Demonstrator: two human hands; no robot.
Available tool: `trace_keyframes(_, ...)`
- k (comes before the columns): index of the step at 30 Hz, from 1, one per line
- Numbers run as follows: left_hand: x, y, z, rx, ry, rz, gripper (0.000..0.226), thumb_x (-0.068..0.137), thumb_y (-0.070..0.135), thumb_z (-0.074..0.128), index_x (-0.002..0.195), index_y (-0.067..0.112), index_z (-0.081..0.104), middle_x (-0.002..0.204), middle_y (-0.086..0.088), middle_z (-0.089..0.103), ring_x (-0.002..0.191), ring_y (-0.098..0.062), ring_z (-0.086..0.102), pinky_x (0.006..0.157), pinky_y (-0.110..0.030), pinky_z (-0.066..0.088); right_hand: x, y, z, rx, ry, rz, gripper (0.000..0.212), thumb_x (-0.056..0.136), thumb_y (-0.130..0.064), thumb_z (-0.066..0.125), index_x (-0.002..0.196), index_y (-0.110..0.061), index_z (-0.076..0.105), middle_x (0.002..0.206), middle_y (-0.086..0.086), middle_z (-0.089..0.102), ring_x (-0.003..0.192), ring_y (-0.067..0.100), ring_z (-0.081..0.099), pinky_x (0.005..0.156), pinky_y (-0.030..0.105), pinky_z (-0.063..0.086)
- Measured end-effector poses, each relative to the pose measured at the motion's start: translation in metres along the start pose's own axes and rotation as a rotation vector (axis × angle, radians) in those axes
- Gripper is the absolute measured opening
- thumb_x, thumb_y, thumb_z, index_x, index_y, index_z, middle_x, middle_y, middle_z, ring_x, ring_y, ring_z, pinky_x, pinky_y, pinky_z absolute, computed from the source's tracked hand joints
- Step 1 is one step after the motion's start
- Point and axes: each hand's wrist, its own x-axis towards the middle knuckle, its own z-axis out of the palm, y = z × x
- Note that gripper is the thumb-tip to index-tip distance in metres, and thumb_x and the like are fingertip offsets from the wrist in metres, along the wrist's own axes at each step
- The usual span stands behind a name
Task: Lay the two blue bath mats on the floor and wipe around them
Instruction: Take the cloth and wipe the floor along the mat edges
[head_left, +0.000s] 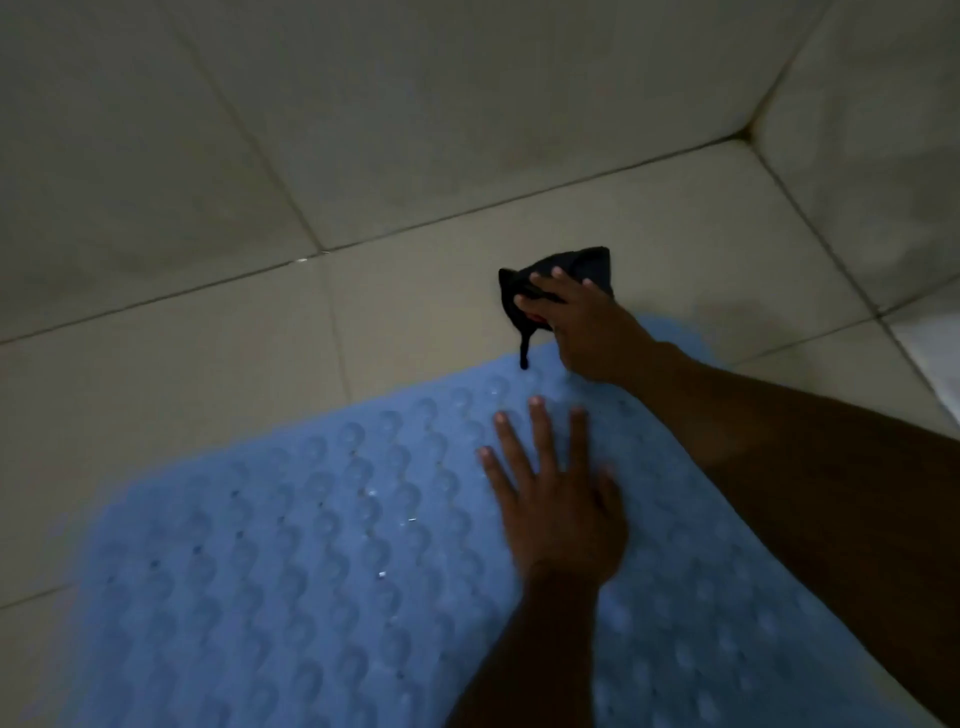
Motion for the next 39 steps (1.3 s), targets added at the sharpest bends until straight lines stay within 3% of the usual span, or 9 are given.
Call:
trace_keyframes(6, 0.000, 0.006, -0.005, 0.079, -0.104, -0.035, 0.071, 0.099, 0.061, 0.020, 0.162, 0.037, -0.003, 0.168, -0.005, -0.022, 0.151, -0.039, -0.027, 0.121, -0.064, -0.005, -0.062, 0.082, -0.017, 0.009, 0.096, 0.308, 0.055, 0.100, -0.013, 0.048, 0.154, -0.016, 0.039, 0.165, 0.012, 0.027, 0.154, 0.037, 0.017, 0.122, 0.055, 0.015)
trace_keyframes(9, 0.000, 0.006, -0.006, 0.082, -0.103, -0.053, 0.070, 0.099, 0.062, 0.018, 0.162, 0.038, -0.003, 0.169, -0.005, -0.021, 0.152, -0.038, -0.026, 0.122, -0.064, -0.005, -0.121, 0.076, 0.001, 0.075, 0.259, 0.462, 0.053, 0.098, -0.022, 0.038, 0.149, -0.013, 0.047, 0.159, 0.018, 0.038, 0.149, 0.041, 0.030, 0.117, 0.060, 0.027)
trace_keyframes(13, -0.001, 0.005, -0.004, 0.092, -0.072, -0.038, 0.070, 0.099, 0.063, 0.016, 0.162, 0.038, -0.003, 0.170, -0.004, -0.018, 0.152, -0.037, -0.025, 0.122, -0.064, -0.004, -0.185, 0.051, 0.029, 0.054, 0.327, 0.581, 0.054, 0.102, -0.031, 0.028, 0.151, -0.013, 0.043, 0.160, 0.017, 0.036, 0.150, 0.039, 0.028, 0.118, 0.057, 0.025)
trace_keyframes(18, 0.000, 0.006, -0.004, 0.105, -0.043, -0.021, 0.070, 0.098, 0.064, 0.012, 0.161, 0.038, -0.002, 0.170, -0.004, -0.017, 0.153, -0.039, -0.023, 0.122, -0.063, -0.006, -0.180, 0.052, 0.033, -0.002, 0.328, 0.603, 0.053, 0.102, -0.032, 0.031, 0.155, -0.022, 0.036, 0.163, 0.010, 0.032, 0.153, 0.033, 0.021, 0.121, 0.053, 0.019)
trace_keyframes(25, -0.003, 0.001, -0.005, 0.149, -0.005, 0.057, 0.074, 0.095, 0.072, 0.013, 0.160, 0.039, -0.001, 0.170, -0.005, -0.015, 0.152, -0.043, -0.020, 0.122, -0.063, -0.005, -0.206, 0.063, -0.006, 0.175, 0.061, 0.519, 0.056, 0.106, -0.021, 0.034, 0.160, -0.020, 0.020, 0.170, 0.005, 0.009, 0.156, 0.032, 0.000, 0.124, 0.052, 0.010)
trace_keyframes(30, -0.035, 0.015, 0.006, 0.212, -0.111, 0.182, 0.076, 0.096, 0.073, 0.011, 0.160, 0.038, -0.012, 0.168, -0.004, -0.023, 0.152, -0.038, -0.025, 0.123, -0.059, -0.009, -0.299, 0.054, 0.027, 0.136, 0.157, 0.546, 0.056, 0.105, -0.018, 0.038, 0.159, -0.021, 0.025, 0.168, 0.006, 0.015, 0.156, 0.031, 0.004, 0.124, 0.051, 0.011)
trace_keyframes(35, -0.158, 0.063, 0.038, 0.194, -0.160, 0.315, 0.080, 0.096, 0.070, 0.006, 0.158, 0.027, -0.021, 0.164, -0.007, -0.032, 0.149, -0.035, -0.034, 0.122, -0.058, -0.012, -0.339, 0.045, 0.039, 0.170, 0.171, 0.562, 0.055, 0.106, -0.019, 0.034, 0.160, -0.022, 0.022, 0.169, 0.005, 0.014, 0.156, 0.029, 0.002, 0.124, 0.050, 0.009)
trace_keyframes(37, -0.217, 0.077, 0.054, 0.146, -0.146, 0.339, 0.081, 0.097, 0.069, 0.014, 0.162, 0.025, -0.008, 0.167, -0.011, -0.022, 0.152, -0.037, -0.027, 0.123, -0.059, -0.008, -0.354, 0.043, 0.042, 0.184, 0.167, 0.560, 0.054, 0.107, -0.019, 0.034, 0.159, -0.022, 0.022, 0.169, 0.005, 0.013, 0.156, 0.029, 0.002, 0.125, 0.050, 0.008)
trace_keyframes(39, -0.274, 0.086, 0.063, 0.081, -0.137, 0.368, 0.080, 0.098, 0.065, 0.029, 0.163, 0.022, 0.016, 0.170, -0.013, 0.000, 0.156, -0.039, -0.006, 0.123, -0.059, 0.004, -0.365, 0.040, 0.044, 0.172, 0.172, 0.571, 0.054, 0.106, -0.018, 0.035, 0.159, -0.022, 0.023, 0.169, 0.005, 0.014, 0.156, 0.029, 0.003, 0.125, 0.049, 0.009)
